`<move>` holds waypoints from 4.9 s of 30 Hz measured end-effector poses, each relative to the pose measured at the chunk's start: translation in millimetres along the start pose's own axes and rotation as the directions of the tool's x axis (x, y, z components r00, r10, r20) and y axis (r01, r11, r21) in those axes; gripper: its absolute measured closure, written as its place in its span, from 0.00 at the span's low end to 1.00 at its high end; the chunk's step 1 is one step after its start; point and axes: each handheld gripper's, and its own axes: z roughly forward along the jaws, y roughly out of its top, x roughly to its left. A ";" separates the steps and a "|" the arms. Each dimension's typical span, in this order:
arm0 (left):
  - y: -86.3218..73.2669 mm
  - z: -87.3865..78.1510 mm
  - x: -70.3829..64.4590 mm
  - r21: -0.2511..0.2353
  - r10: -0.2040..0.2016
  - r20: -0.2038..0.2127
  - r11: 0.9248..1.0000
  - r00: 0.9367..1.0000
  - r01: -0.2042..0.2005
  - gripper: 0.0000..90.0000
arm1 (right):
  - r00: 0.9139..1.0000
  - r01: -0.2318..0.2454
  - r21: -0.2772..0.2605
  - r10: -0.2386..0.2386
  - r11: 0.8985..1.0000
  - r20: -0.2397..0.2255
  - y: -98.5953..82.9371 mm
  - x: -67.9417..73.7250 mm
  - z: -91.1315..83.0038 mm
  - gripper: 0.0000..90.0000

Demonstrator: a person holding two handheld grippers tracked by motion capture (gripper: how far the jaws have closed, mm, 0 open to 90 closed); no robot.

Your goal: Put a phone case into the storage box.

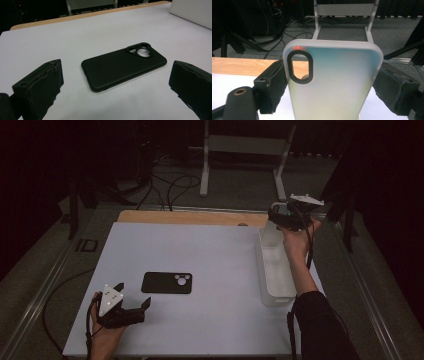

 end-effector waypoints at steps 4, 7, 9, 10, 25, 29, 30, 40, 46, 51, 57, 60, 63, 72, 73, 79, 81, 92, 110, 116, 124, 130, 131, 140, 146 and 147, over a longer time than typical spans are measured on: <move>-0.1 -0.2 0.1 0.000 -0.002 0.000 1.000 1.000 0.002 0.00 | 1.000 -0.002 0.006 0.002 1.000 0.011 -2.5 -2.4 4.2 0.19; -0.1 -0.5 0.1 -0.002 -0.002 -0.001 1.000 1.000 0.002 0.00 | 1.000 -0.003 0.013 0.003 1.000 0.015 -4.6 -3.5 6.9 0.19; -0.3 -0.6 0.3 -0.002 -0.006 -0.001 1.000 1.000 0.006 0.00 | 1.000 -0.007 0.026 0.007 1.000 0.020 -8.6 -4.8 11.3 0.19; -0.3 -0.6 0.3 -0.002 -0.005 -0.002 1.000 1.000 0.005 0.00 | 1.000 -0.007 0.030 0.006 1.000 0.021 -9.9 -4.9 12.6 0.19; -1.5 0.1 0.8 0.003 -0.007 -0.001 1.000 1.000 0.007 0.00 | 1.000 0.002 0.077 -0.004 0.997 0.024 -26.5 -1.5 31.1 0.18; -1.7 1.3 -0.1 0.006 -0.005 0.003 1.000 1.000 0.005 0.00 | 1.000 0.007 0.094 -0.010 0.996 0.028 -30.4 -2.0 34.4 0.18; -1.7 1.4 -0.2 0.009 -0.002 0.003 1.000 1.000 0.002 0.00 | 1.000 0.001 0.095 -0.003 0.995 0.027 -31.2 -1.7 35.2 0.18; -2.0 1.3 0.0 0.011 -0.001 0.004 1.000 1.000 0.001 0.00 | 0.999 0.028 0.143 -0.033 0.989 0.034 -42.1 4.5 46.2 0.18; -2.0 1.3 0.0 0.011 -0.001 0.004 1.000 1.000 0.001 0.00 | 0.999 0.013 0.173 -0.021 0.985 0.043 -48.0 3.9 51.7 0.18; -1.9 1.0 0.0 0.009 -0.002 0.004 1.000 1.000 0.002 0.00 | 0.999 0.015 0.187 -0.024 0.982 0.044 -51.7 4.1 55.6 0.18; -2.2 0.7 0.6 0.007 -0.004 0.003 1.000 1.000 0.004 0.00 | 0.998 0.017 0.181 -0.027 0.983 0.051 -52.5 4.6 57.5 0.18; -2.3 0.5 0.7 0.007 -0.006 0.003 1.000 1.000 0.006 0.00 | 0.998 0.016 0.178 -0.026 0.984 0.058 -52.4 4.8 58.1 0.18; -2.4 0.4 0.7 0.007 -0.007 0.003 1.000 1.000 0.007 0.00 | 0.998 0.011 0.177 -0.023 0.984 0.061 -52.4 4.4 58.9 0.18; -2.4 -0.9 1.3 0.003 -0.009 0.002 1.000 1.000 0.009 0.00 | 0.998 0.024 0.166 -0.034 0.986 0.059 -52.7 4.2 60.2 0.11; -2.4 -0.9 1.4 0.002 -0.010 0.001 1.000 1.000 0.010 0.00 | 0.998 0.027 0.162 -0.036 0.986 0.050 -52.5 3.9 59.6 0.10; -2.3 -1.1 1.3 0.004 -0.008 0.000 1.000 1.000 0.008 0.00 | 0.998 0.028 0.130 -0.036 0.991 0.058 -48.6 2.3 53.1 0.10; -2.4 -1.1 1.5 0.002 -0.012 -0.001 1.000 1.000 0.012 0.00 | 0.998 0.029 0.121 -0.035 0.992 0.052 -46.6 1.4 49.2 0.10; -1.8 -2.7 1.6 -0.001 -0.012 -0.005 1.000 1.000 0.012 0.00 | 0.997 0.075 0.052 -0.074 0.996 -0.018 -36.2 4.8 17.1 0.10; -1.6 -3.2 1.4 -0.004 -0.015 -0.006 1.000 1.000 0.015 0.00 | 0.946 0.194 -0.080 -0.208 0.978 -0.250 -67.2 39.7 -70.7 0.10; -1.7 -2.9 0.7 -0.003 -0.014 -0.005 1.000 1.000 0.014 0.00 | 0.930 0.192 -0.122 -0.220 0.974 -0.294 -84.1 40.1 -96.7 0.10; -1.5 -2.9 0.4 -0.006 -0.015 -0.003 1.000 1.000 0.015 0.00 | 0.916 0.176 -0.121 -0.207 0.977 -0.344 -116.7 36.9 -115.9 0.10; -1.2 -4.0 1.1 -0.019 -0.032 0.007 0.999 0.999 0.032 0.00 | 0.905 0.197 -0.154 -0.240 0.968 -0.350 -145.8 35.0 -128.8 0.10; -1.1 -4.1 0.9 -0.020 -0.030 0.007 0.999 1.000 0.031 0.00 | 0.904 0.196 -0.160 -0.241 0.967 -0.354 -149.8 34.0 -130.9 0.10; 1.0 -6.6 0.8 -0.031 -0.025 0.007 0.999 1.000 0.025 0.00 | 0.904 0.155 -0.229 -0.231 0.961 -0.361 -181.2 24.1 -146.9 0.10; 3.7 -8.1 0.9 -0.040 -0.016 0.007 0.999 1.000 0.016 0.00 | 0.903 0.141 -0.260 -0.232 0.955 -0.361 -191.7 23.9 -149.2 0.10; 3.7 -8.1 0.9 -0.040 -0.016 0.007 0.999 1.000 0.016 0.00 | 0.903 0.139 -0.258 -0.230 0.956 -0.364 -192.2 23.6 -148.6 0.10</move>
